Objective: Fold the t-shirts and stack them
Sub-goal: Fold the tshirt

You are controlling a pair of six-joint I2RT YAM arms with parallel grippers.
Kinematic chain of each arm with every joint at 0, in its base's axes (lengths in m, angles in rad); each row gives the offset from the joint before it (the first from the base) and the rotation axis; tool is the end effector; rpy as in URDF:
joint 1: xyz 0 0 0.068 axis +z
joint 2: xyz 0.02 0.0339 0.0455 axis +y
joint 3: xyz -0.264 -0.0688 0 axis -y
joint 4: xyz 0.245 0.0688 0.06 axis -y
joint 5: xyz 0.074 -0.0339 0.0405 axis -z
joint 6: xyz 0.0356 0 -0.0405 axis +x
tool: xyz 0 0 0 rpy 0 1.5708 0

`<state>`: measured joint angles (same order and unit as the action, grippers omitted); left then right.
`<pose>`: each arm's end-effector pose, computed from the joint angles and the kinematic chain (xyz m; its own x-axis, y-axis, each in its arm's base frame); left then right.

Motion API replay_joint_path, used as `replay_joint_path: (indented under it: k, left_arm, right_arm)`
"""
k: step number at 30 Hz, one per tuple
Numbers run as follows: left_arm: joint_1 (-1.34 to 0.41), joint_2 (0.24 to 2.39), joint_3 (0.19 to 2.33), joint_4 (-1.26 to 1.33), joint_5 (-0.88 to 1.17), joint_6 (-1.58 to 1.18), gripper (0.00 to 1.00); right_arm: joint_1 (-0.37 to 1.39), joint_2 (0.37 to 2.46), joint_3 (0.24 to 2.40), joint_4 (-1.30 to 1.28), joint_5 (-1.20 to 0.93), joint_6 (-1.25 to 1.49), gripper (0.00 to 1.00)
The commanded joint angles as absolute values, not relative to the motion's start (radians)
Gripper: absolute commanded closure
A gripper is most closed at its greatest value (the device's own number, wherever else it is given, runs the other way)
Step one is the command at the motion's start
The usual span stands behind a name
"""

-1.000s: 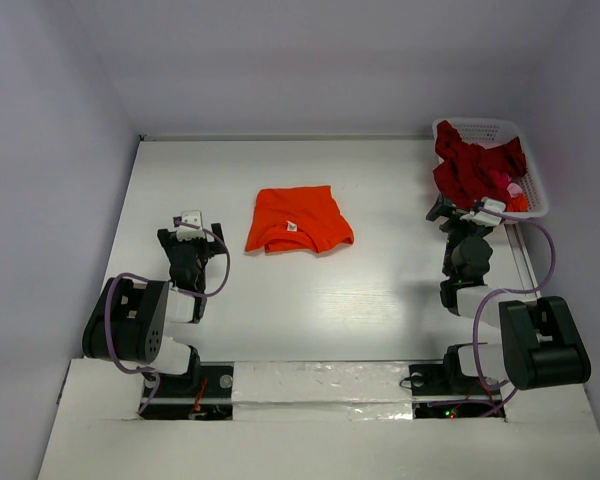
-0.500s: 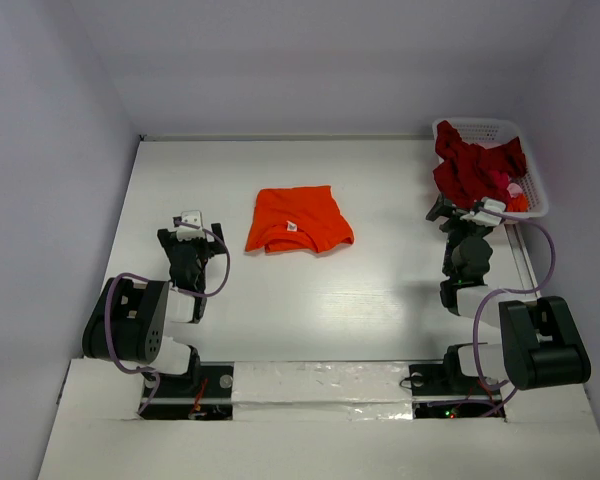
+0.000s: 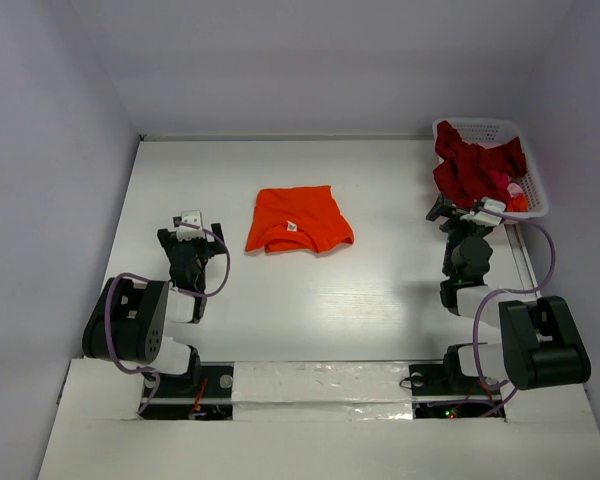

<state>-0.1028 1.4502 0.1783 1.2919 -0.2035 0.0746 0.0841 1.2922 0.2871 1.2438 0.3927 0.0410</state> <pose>0.2261 -0.0161 0.1613 0.0123 0.0721 -0.9973 -0.1017 0.9923 0.0705 0.2336 0.0060 0.2179 0.2474 0.0589 -0.9671 0.2830 0.9502 0.1302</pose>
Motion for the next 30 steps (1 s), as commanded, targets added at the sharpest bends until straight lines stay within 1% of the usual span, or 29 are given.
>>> replay_joint_path:
  k: [1,30]
  left_arm:
    - [-0.097,1.440,0.202,1.574,-0.207,0.064,0.01]
    - [-0.097,1.440,0.201,1.574,-0.207,0.064,0.01]
  right_arm:
    - [0.077,1.295,0.316,1.341,0.417,0.040,0.00]
    - [0.077,1.295,0.318,1.327,0.417,0.044,0.00]
